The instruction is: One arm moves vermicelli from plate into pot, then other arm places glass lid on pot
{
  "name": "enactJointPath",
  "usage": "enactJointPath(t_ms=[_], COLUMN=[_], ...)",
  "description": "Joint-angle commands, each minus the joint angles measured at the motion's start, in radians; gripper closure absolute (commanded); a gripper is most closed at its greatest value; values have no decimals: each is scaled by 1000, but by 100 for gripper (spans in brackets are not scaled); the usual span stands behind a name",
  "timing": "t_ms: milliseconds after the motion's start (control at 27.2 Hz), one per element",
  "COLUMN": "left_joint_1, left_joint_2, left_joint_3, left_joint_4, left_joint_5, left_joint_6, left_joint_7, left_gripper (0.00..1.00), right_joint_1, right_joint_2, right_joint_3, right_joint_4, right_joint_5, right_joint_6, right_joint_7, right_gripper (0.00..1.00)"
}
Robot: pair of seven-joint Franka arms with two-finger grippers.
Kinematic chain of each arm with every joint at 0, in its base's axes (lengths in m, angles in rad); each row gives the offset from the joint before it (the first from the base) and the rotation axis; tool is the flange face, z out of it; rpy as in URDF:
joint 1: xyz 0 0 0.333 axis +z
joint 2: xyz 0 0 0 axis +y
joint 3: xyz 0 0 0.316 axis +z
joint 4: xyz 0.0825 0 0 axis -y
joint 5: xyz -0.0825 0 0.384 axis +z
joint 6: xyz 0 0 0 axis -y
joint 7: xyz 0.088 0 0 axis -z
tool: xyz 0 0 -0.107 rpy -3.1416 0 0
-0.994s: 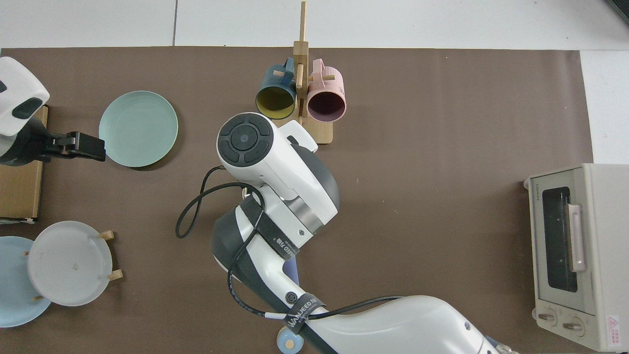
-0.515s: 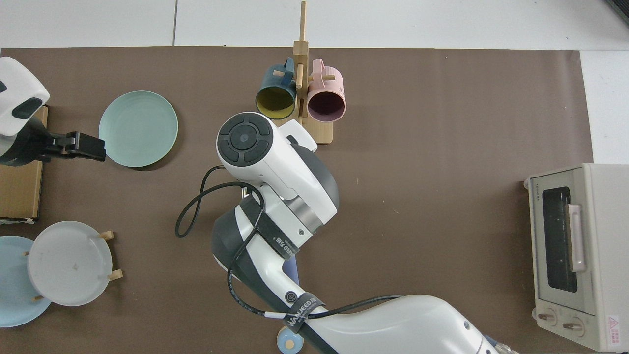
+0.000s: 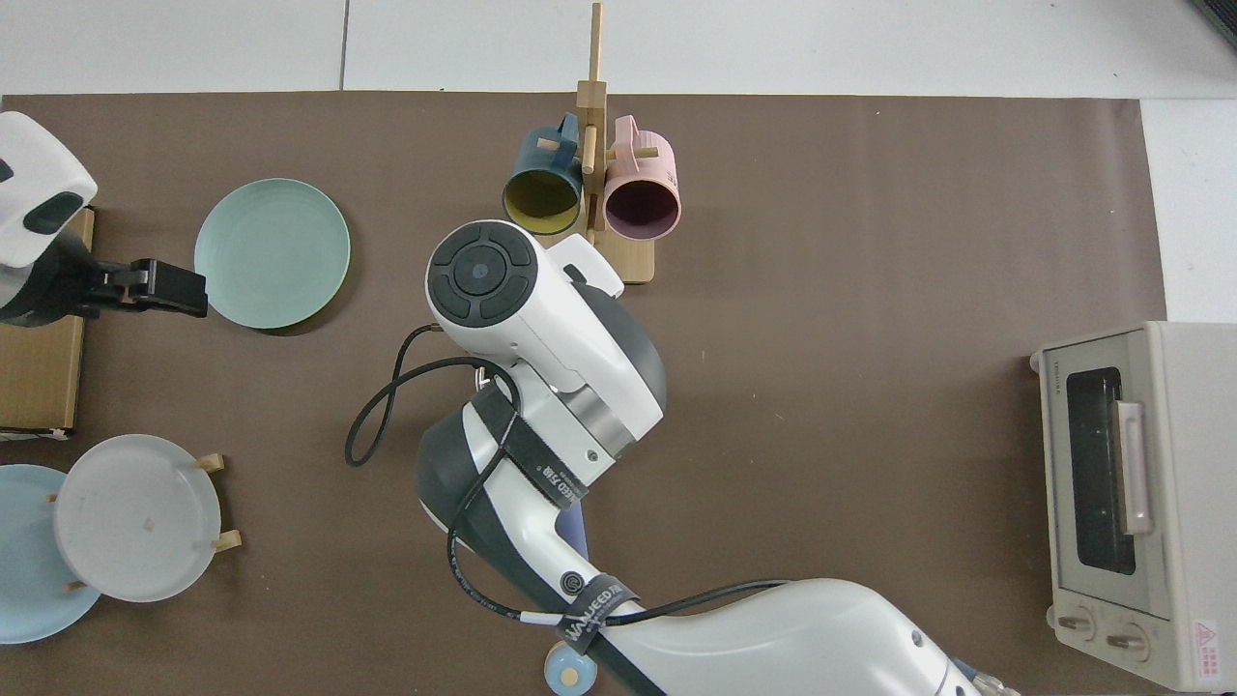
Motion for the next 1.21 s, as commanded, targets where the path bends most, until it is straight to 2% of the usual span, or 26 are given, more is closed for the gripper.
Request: enactJointPath(t_ms=[0, 1178], left_joint_1=[-3, -3], left_joint_2=[-16, -16], left_joint_3=[3, 4], left_joint_4=[-10, -10], left_joint_5=[11, 11], left_joint_6=[-9, -9], left_joint_7=[11, 11], left_gripper=[0, 0], right_joint_1=[-3, -9], right_joint_2=[16, 16], right_joint_3=[0, -8], right_joint_4=[33, 33], right_joint_5=[-7, -7], right_joint_6=[14, 46], right_joint_7=[-24, -65], right_gripper=[100, 100])
